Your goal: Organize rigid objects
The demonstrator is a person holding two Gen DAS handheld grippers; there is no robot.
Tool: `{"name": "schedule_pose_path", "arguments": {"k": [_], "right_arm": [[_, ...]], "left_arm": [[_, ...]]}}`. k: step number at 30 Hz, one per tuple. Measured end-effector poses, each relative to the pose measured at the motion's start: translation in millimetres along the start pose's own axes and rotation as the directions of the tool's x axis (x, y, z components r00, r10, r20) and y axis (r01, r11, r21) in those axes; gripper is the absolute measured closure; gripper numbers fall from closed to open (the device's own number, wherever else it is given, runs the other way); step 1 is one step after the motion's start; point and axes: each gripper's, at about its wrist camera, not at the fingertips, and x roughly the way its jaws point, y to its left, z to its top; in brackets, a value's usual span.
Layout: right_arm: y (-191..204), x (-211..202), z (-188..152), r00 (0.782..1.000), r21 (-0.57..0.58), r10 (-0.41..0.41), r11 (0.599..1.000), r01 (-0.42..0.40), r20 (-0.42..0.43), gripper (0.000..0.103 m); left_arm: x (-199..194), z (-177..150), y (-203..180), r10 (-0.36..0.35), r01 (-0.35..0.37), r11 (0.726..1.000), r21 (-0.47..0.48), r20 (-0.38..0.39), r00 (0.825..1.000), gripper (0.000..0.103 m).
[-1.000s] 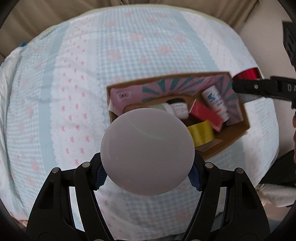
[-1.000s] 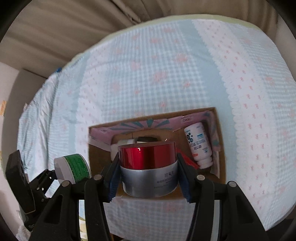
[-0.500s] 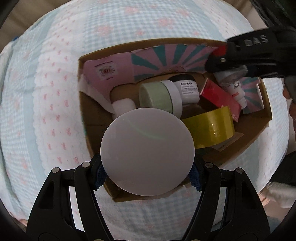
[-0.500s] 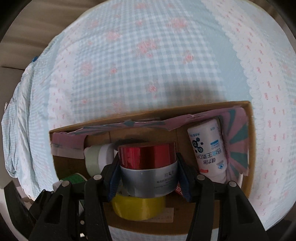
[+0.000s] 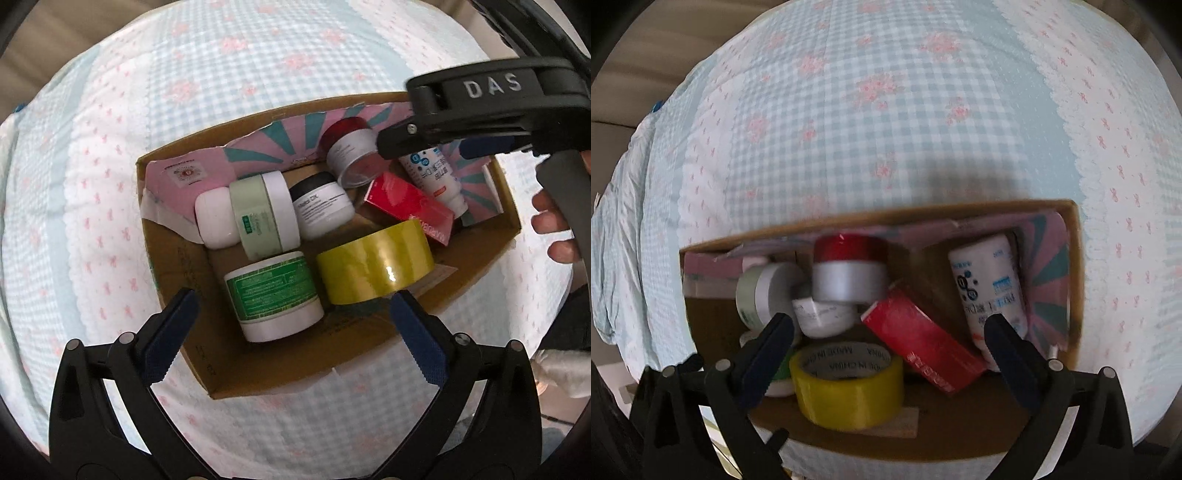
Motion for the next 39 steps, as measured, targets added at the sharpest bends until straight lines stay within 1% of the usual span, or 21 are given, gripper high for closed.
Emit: {"name": "schedule_pose_path", "arguments": {"k": [2, 7, 11, 14, 17, 19, 23, 24, 26, 28, 30, 32, 34, 35, 37, 38, 39], "right_arm": [[-2, -10, -6, 1.0, 0.011, -0.008, 1.0, 0.008, 0.027, 0.0], [-6, -24, -16, 0.998, 0.047, 0.018, 0.999, -0.02, 0.058, 0.0], [-8, -35, -25, 0.998, 0.036, 0.017, 0.999, -0.02, 0.068, 0.0], [-13, -48, -32, 0.996, 0.032, 0.036, 0.999, -0.039, 0.085, 0.0], [-19, -63, -38, 0.993, 0.022, 0.068, 0.997, -0.07, 0.1, 0.0], [-23, -79, -44, 0.99, 0.007, 0.086, 0.996, -0.087, 0.116, 0.0], [-35, -115, -59, 0.989, -0.015, 0.081, 0.997, -0.08, 0.124, 0.0], [-39, -126, -64, 0.988, -0.024, 0.078, 0.997, -0.075, 0.136, 0.0], [-46, -157, -74, 0.981, -0.048, 0.059, 0.998, -0.051, 0.186, 0.0], [-54, -187, -83, 0.971, -0.07, 0.051, 0.997, -0.036, 0.234, 0.0], [-61, -218, -92, 0.955, -0.086, 0.041, 0.996, -0.016, 0.295, 0.0], [-68, -254, -104, 0.928, -0.097, 0.021, 0.995, 0.017, 0.373, 0.0], [-74, -290, -119, 0.891, -0.118, 0.011, 0.992, 0.048, 0.453, 0.0], [-77, -309, -129, 0.866, -0.124, 0.004, 0.99, 0.067, 0.5, 0.0], [-79, -335, -145, 0.827, -0.129, -0.003, 0.987, 0.091, 0.562, 0.0], [-81, -348, -155, 0.806, -0.13, -0.006, 0.986, 0.103, 0.592, 0.0], [-82, -357, -160, 0.791, -0.13, -0.008, 0.985, 0.111, 0.611, 0.0]], "left_arm": [[-3, 1, -2, -0.005, 0.005, 1.0, 0.0, 0.004, 1.0, 0.0], [-15, 6, -5, 0.001, -0.001, 1.0, -0.002, 0.026, 1.0, 0.0], [-28, 9, -10, -0.003, 0.004, 1.0, -0.025, 0.039, 0.999, 0.0], [-40, 10, -17, 0.011, -0.008, 0.999, -0.048, 0.05, 0.999, 0.0], [-58, 10, -27, 0.038, -0.032, 0.996, -0.082, 0.069, 0.997, 0.0], [-76, 9, -36, 0.052, -0.042, 0.992, -0.116, 0.082, 0.995, 0.0], [-112, 4, -52, 0.032, -0.007, 0.982, -0.191, 0.125, 0.992, 0.0], [-122, 3, -56, 0.02, 0.007, 0.978, -0.21, 0.129, 0.991, 0.0], [-147, 3, -67, 0.044, -0.006, 0.973, -0.23, 0.159, 0.986, 0.0], [-172, 3, -76, 0.043, 0.012, 0.97, -0.244, 0.217, 0.975, 0.0], [-206, 4, -87, 0.061, 0.013, 0.968, -0.249, 0.289, 0.955, 0.0], [-238, 4, -98, 0.081, 0.009, 0.969, -0.245, 0.354, 0.932, 0.0], [-269, 3, -109, 0.103, -0.001, 0.971, -0.238, 0.415, 0.904, 0.0], [-281, 2, -115, 0.11, -0.005, 0.972, -0.235, 0.437, 0.893, 0.0], [-313, -2, -128, 0.137, -0.023, 0.973, -0.228, 0.498, 0.856, 0.0], [-324, -4, -132, 0.144, -0.027, 0.973, -0.227, 0.52, 0.842, 0.0], [-339, -8, -138, 0.155, -0.029, 0.973, -0.23, 0.552, 0.819, 0.0]]}}
